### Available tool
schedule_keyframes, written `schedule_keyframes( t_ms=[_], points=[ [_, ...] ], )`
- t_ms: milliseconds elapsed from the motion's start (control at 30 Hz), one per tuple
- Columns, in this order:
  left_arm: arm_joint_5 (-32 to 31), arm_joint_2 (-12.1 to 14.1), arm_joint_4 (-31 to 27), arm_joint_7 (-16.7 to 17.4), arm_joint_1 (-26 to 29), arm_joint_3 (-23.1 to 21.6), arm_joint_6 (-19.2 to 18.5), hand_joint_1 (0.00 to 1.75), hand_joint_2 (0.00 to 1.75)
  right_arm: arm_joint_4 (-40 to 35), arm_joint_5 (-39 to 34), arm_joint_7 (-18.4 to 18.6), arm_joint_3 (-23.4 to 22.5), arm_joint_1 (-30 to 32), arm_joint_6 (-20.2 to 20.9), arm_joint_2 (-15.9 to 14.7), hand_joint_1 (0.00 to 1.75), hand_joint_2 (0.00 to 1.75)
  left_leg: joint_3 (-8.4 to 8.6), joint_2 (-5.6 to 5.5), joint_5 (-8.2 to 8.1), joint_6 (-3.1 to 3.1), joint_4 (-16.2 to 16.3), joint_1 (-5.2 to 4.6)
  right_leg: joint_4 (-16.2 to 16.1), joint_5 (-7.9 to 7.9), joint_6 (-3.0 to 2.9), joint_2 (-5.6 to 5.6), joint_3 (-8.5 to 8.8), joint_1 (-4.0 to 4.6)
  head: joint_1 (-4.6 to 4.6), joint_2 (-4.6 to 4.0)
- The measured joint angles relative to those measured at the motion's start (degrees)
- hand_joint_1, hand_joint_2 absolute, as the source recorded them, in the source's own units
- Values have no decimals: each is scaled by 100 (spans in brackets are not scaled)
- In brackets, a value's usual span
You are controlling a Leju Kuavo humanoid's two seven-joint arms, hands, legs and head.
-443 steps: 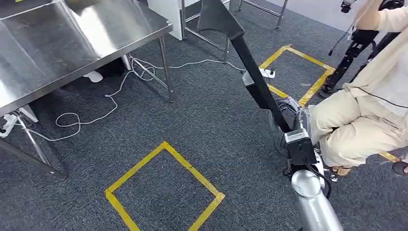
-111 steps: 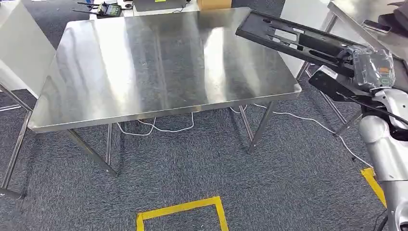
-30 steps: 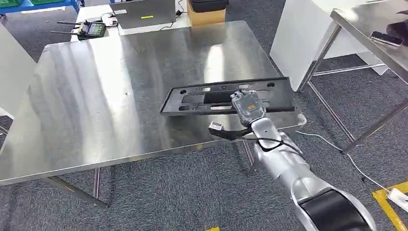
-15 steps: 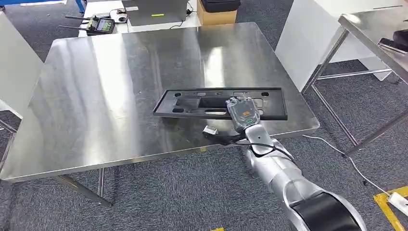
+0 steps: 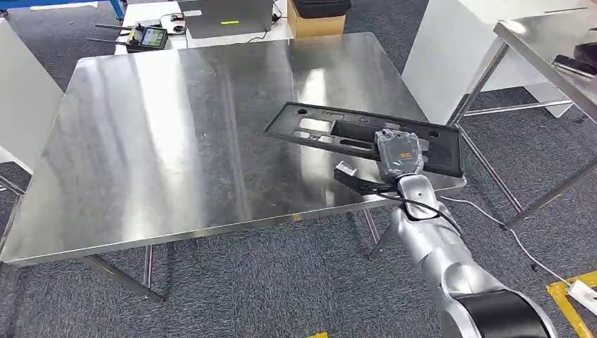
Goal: Take the parts from the cabinet and place them on the table.
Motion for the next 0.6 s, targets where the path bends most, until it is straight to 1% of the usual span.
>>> schedule_keyframes(
  t_ms=[33, 100, 200, 233, 267, 300, 333, 367, 400, 433, 467, 500, 533, 567, 600],
  points=[
    [9, -2, 0, 2, -3, 4, -13, 0, 175, -93, -69, -124, -110, 38, 0, -2, 175, 175, 0, 0, 0, 0, 0, 2, 1, 0, 0, 0, 0, 1, -2, 0],
    [17, -4, 2, 28, -9, 48, -31, 0, 175, -243, -74, -256, -240, 101, 9, 4, 175, 175, 0, 0, 0, 0, -1, 3, 2, 0, 0, 0, 0, 2, -2, 0],
    [17, -7, 0, 55, -18, 107, -50, 0, 175, -391, 11, -343, -306, 157, 11, 28, 175, 175, 0, 1, 0, 0, -1, 4, 2, 0, 0, 0, 0, 2, -2, 0],
    [17, -2, 0, 57, -28, 129, -55, 0, 175, -430, 24, -367, -323, 170, 9, 50, 175, 175, -21, 5, -42, 38, 36, -38, -60, 18, 36, -1, 17, -26, -2, 0],
    [17, 0, -2, 61, -34, 138, -63, 0, 175, -478, 46, -408, -330, 173, 9, 74, 175, 175, -13, 2, -49, 110, 9, -25, -75, 26, 84, -3, 25, -96, -13, 0],
    [17, 0, -7, 63, -42, 138, -81, 0, 175, -531, 62, -450, -330, 171, 7, 116, 175, 175, 35, 8, -30, 139, -53, -16, -108, 28, 114, 1, 46, -49, -7, 0],
    [17, -2, -13, 68, -44, 140, -87, 0, 175, -572, 68, -469, -330, 166, 7, 131, 175, 175, 112, 17, 36, 196, -168, 67, -44, 6, 108, -7, -3, -32, 11, 0],
    [17, -15, -13, 66, -46, 140, -101, 0, 175, -599, 75, -491, -327, 153, 11, 138, 175, 175, 158, 35, 40, 216, -208, 44, 164, -109, 61, -10, -69, -25, 13, 0],
    [17, -15, -15, 66, -56, 140, -103, 0, 175, -618, 79, -515, -325, 140, 15, 182, 175, 175, 169, 46, 39, 230, -205, 43, 563, -301, -8, -9, -258, -23, 15, 0],
    [15, -15, -15, 68, -68, 142, -103, 0, 175, -627, 99, -515, -321, 145, 20, 208, 175, 175, 172, 48, 36, 232, -203, 43, 1059, -503, -53, -9, -510, -22, 17, 0],
    [0, -15, -15, 68, -73, 142, -103, 0, 175, -631, 123, -515, -314, 167, 28, 219, 175, 175, 174, 45, 29, 236, -201, 42, 1549, -671, -69, -6, -781, -19, 13, 0],
    [0, -15, -20, 70, -79, 142, -103, 0, 175, -634, 140, -515, -310, 193, 31, 223, 175, 175, 175, 30, 23, 230, -195, 41, 1854, -724, -42, -4, -952, 1, 20, 0],
    [-2, -26, -20, 70, -78, 142, -103, 0, 175, -645, 153, -515, -303, 214, 39, 225, 175, 175, 185, 15, 10, 213, -192, 39, 1811, -663, -6, -6, -961, -1, 13, 0],
    [-9, -26, -22, 74, -76, 144, -103, 0, 175, -671, 162, -515, -292, 229, 50, 234, 175, 175, 194, -1, -9, 188, -178, 42, 1497, -498, 49, -7, -825, -8, 15, 0],
    [-15, -26, -22, 85, -72, 146, -103, 0, 175, -704, 166, -515, -282, 228, 68, 245, 175, 175, 201, -3, -40, 157, -147, 52, 1012, -283, 104, -11, -601, -23, 17, 0]
  ],
)
